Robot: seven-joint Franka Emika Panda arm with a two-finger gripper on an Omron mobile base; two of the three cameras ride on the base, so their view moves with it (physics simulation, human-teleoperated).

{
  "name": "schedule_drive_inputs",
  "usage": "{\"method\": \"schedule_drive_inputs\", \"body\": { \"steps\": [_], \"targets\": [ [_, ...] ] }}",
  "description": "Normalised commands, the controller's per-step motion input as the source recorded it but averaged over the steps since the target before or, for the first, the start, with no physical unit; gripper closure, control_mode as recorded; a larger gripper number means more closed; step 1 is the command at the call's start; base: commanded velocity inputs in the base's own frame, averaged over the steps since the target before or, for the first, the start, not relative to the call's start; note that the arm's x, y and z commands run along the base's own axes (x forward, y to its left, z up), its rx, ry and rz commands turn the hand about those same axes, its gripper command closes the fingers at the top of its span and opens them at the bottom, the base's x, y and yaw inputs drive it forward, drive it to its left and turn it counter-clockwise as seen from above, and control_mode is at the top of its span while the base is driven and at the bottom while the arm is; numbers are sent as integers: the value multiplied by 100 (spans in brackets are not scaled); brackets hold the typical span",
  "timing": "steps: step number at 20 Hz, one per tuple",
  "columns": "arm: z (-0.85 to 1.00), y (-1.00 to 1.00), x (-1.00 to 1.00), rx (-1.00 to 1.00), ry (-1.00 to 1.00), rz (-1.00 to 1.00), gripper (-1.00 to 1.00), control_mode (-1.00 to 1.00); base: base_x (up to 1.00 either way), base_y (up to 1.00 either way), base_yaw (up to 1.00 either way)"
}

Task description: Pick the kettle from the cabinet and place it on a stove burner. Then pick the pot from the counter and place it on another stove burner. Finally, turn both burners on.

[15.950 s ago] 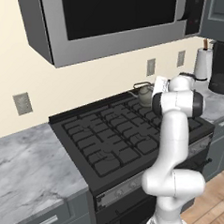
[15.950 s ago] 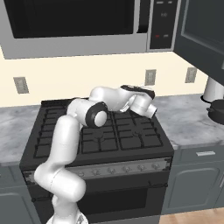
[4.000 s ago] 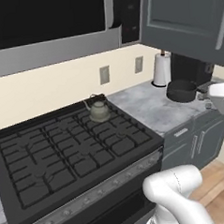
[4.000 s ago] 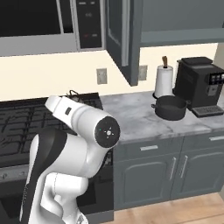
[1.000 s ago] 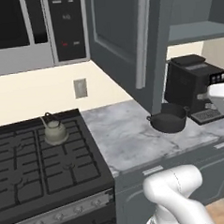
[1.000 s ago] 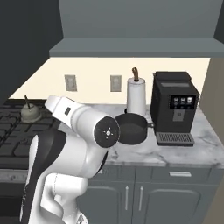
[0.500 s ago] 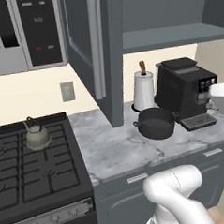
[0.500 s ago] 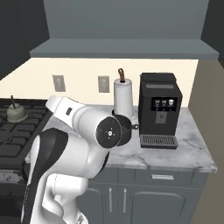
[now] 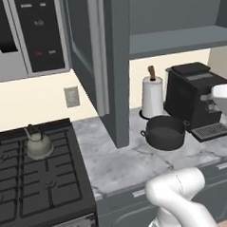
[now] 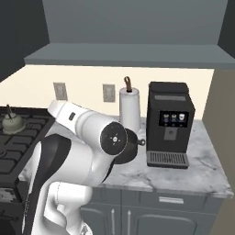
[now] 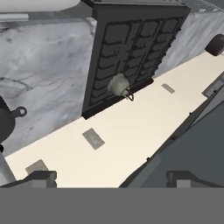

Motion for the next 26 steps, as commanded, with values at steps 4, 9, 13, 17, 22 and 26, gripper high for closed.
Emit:
{"method": "schedule_drive_inputs", "body": {
  "steps": [4,9,13,17,22,26],
  "targets": [
    [0,0,0,0,0,0,-100,100,27,-18,6],
    [0,-2,11,0,1,0,-100,-100,0,0,0],
    [0,0,19,0,14,-3,-100,-100,0,0,0],
    [0,-2,17,0,21,-6,-100,-100,0,0,0],
    [0,-10,18,0,18,-6,-100,-100,0,0,0],
    [-3,-14,16,0,13,-7,-100,-100,0,0,0]
  ]
}}
